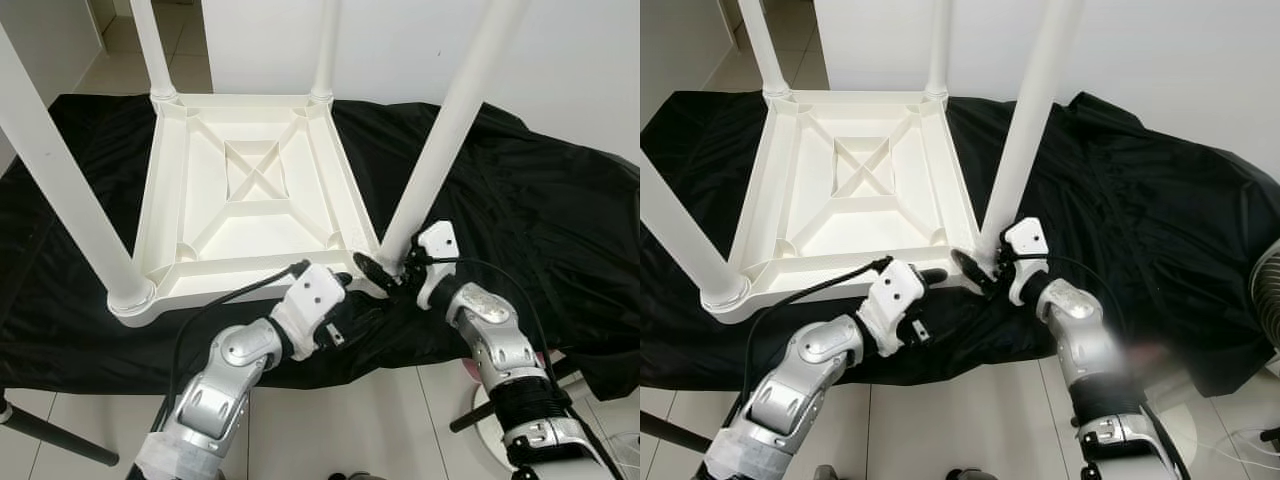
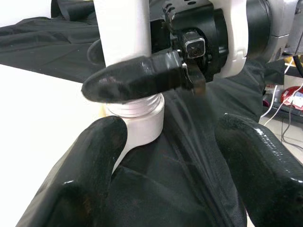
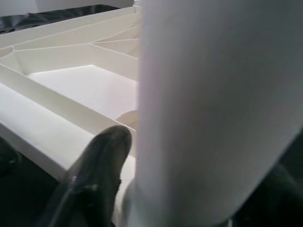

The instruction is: Building children table

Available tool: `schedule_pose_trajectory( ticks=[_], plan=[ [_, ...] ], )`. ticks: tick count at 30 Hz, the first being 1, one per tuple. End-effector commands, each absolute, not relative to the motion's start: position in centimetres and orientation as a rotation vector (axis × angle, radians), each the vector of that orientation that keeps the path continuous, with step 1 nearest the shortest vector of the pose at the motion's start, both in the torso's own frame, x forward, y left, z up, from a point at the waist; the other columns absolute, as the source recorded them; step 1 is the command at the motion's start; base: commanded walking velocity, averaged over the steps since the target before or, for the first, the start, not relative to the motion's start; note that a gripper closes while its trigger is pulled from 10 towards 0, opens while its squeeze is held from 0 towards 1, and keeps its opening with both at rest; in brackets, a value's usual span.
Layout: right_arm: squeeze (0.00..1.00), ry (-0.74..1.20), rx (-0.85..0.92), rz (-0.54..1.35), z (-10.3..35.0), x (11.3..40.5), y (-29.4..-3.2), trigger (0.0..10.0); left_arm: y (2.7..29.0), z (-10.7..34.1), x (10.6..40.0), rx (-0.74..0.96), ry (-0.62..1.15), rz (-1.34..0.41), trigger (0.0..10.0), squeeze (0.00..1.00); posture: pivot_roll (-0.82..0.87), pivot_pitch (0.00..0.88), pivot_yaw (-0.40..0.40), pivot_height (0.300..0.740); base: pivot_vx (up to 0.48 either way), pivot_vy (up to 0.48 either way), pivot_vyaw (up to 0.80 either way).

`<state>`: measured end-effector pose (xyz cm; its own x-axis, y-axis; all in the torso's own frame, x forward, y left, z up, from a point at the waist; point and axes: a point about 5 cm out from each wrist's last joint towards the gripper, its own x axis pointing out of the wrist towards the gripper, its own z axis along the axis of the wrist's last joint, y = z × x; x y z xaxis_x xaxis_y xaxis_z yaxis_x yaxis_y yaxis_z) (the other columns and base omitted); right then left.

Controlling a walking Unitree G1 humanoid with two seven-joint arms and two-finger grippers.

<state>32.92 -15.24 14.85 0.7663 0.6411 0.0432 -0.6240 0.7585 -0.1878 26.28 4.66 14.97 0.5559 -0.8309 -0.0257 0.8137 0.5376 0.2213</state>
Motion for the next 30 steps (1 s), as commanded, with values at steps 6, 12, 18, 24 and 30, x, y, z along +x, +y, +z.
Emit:
schedule_pose_trajectory(
  ticks=[6,12,18,24,30],
  plan=[
    [0.00,-0.100,-0.177,0.681,14.6,33.0,-16.2,0.0,4.5,14.8,26.2,0.221,-0.086,-0.968,10.0,0.00,-0.03,0.080,-0.043,0.740,0.000,0.000,0.00],
    [0.00,-0.097,-0.154,0.666,14.4,32.9,-16.5,10.0,4.5,14.7,26.2,0.225,-0.089,-0.968,10.0,0.00,-0.03,0.074,-0.045,0.740,0.000,0.000,0.00],
    [0.00,-0.114,-0.080,0.562,14.7,32.6,-16.5,10.0,4.4,14.7,26.1,0.225,-0.089,-0.971,10.0,0.00,-0.04,0.072,-0.052,0.740,0.000,0.000,0.00],
    [0.00,-0.111,-0.046,0.469,14.8,32.8,-16.4,10.0,4.3,14.6,26.0,0.221,-0.088,-0.971,10.0,0.00,-0.04,0.071,-0.057,0.740,0.000,0.000,0.00],
    [0.00,-0.136,0.020,0.307,15.0,32.4,-15.8,10.0,4.3,14.6,25.9,0.220,-0.088,-0.973,10.0,0.00,-0.03,0.070,-0.055,0.740,0.000,0.000,0.00]
  ],
)
